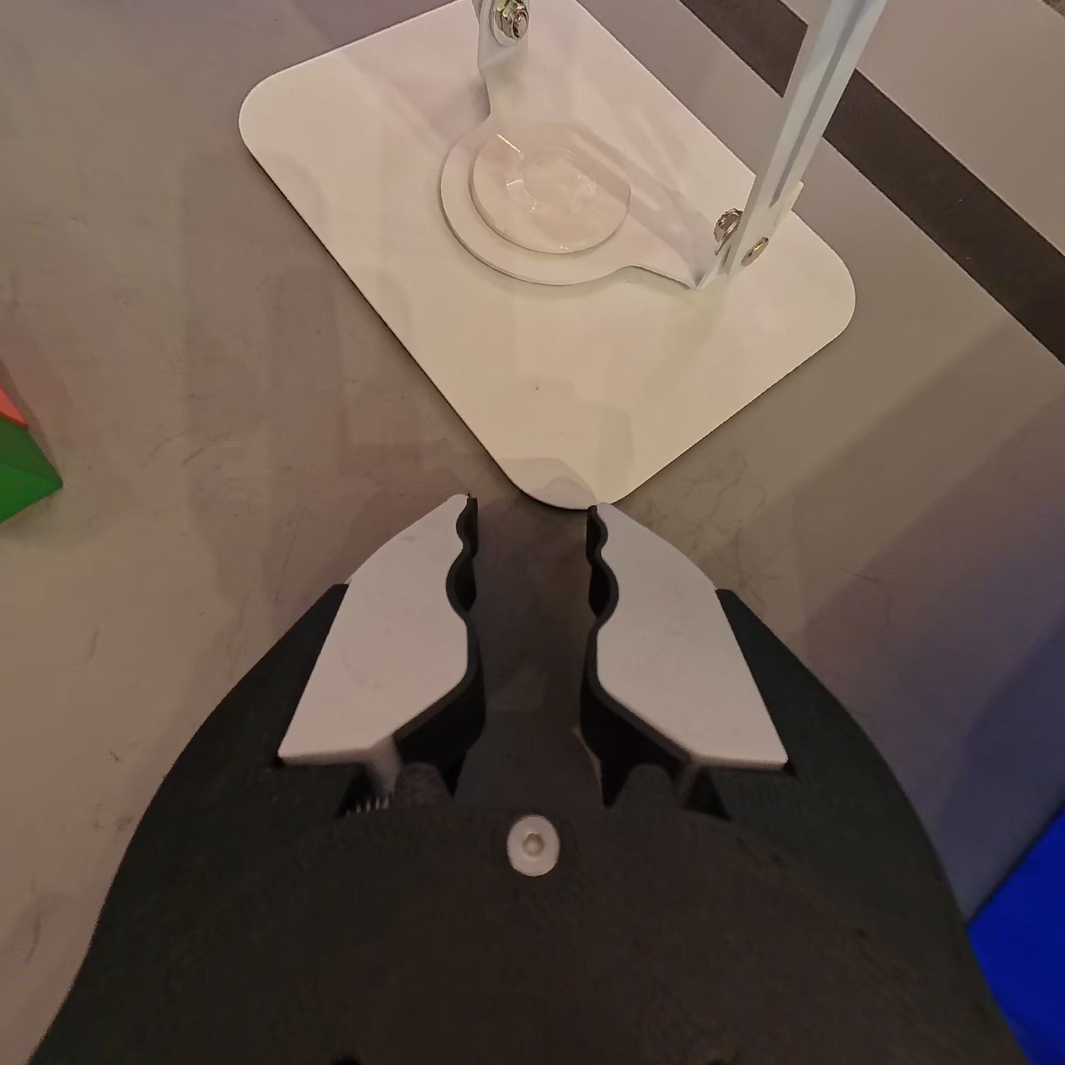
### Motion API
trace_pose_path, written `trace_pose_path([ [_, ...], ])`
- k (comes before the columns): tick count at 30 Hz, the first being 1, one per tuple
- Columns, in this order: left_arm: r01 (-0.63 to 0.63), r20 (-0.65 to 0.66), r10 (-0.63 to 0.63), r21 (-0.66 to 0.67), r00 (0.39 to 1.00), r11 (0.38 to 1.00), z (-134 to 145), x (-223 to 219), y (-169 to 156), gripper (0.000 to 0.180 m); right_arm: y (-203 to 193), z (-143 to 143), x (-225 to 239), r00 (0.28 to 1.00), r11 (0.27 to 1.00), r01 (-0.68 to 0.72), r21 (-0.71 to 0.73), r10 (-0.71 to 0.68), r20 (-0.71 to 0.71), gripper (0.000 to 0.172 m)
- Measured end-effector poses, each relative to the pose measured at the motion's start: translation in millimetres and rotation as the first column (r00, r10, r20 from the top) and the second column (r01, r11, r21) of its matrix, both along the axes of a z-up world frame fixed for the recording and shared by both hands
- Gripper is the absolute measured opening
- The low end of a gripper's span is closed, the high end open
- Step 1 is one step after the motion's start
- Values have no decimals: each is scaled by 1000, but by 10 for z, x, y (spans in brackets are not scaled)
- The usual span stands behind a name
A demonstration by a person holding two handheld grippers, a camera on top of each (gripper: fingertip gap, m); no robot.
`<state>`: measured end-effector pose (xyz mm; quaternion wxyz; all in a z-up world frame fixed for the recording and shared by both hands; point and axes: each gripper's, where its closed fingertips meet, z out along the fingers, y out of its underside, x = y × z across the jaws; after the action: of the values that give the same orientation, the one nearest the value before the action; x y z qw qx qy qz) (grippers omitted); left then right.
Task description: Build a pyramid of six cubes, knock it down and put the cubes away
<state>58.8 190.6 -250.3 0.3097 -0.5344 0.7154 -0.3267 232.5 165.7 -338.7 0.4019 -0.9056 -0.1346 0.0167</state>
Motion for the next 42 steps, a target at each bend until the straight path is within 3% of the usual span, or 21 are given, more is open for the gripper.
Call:
trace_pose_path([
  [1,19,11,-19,-6,1000,1000,11,-1,-39,0,-1,0,0,1000,1000,0,0,0,0,36],
  [4,20,69,-15,-69,997,997,90,32,-97,0,0,-3,0,1000,1000,0,-2,0,2,36],
  [12,9,-24,-8,24,1000,1000,-226,-71,-27,5,-3,-3,-18,1000,1000,-11,0,11,8,36],
  [14,-17,-20,18,69,1000,997,-207,-197,68,7,-5,-3,-21,1000,1000,-12,1,12,8,37],
  [17,-63,30,62,21,998,998,-104,-432,129,11,-7,-4,-26,1000,1000,-13,-2,13,4,36],
  [18,-44,18,43,18,999,999,-93,-556,94,17,-6,-4,-26,1000,1000,-12,-1,12,2,36],
  [20,116,-84,-112,55,990,992,-173,-915,-126,28,-6,-6,-25,1000,1000,-12,-3,12,1,36],
  [22,227,-218,-194,141,957,964,-363,-1223,-222,43,-5,-7,-26,1000,1000,-12,-4,12,0,36],
  [24,292,-327,-242,111,913,950,-575,-1407,-292,55,-6,-9,-26,1000,1000,-12,-7,12,-4,36],
  [27,385,-345,-356,17,869,923,-732,-1475,-452,53,-5,-8,-24,1000,1000,-11,-7,11,-4,36],
  [29,432,-414,-375,51,830,900,-878,-1508,-459,32,-5,-8,-24,1000,1000,-11,-6,11,-2,36],
  [33,447,-413,-422,-39,807,894,-942,-1500,-570,30,-6,-8,-24,1000,1000,-11,-6,11,-2,36],
  [38,384,-427,-345,5,836,923,-830,-1569,-479,50,-9,-10,-31,1000,1000,-16,-8,16,-6,36],
  [42,373,-471,-314,33,824,927,-865,-1695,-378,41,-9,-8,-33,1000,1000,-17,-6,17,-3,36],
])
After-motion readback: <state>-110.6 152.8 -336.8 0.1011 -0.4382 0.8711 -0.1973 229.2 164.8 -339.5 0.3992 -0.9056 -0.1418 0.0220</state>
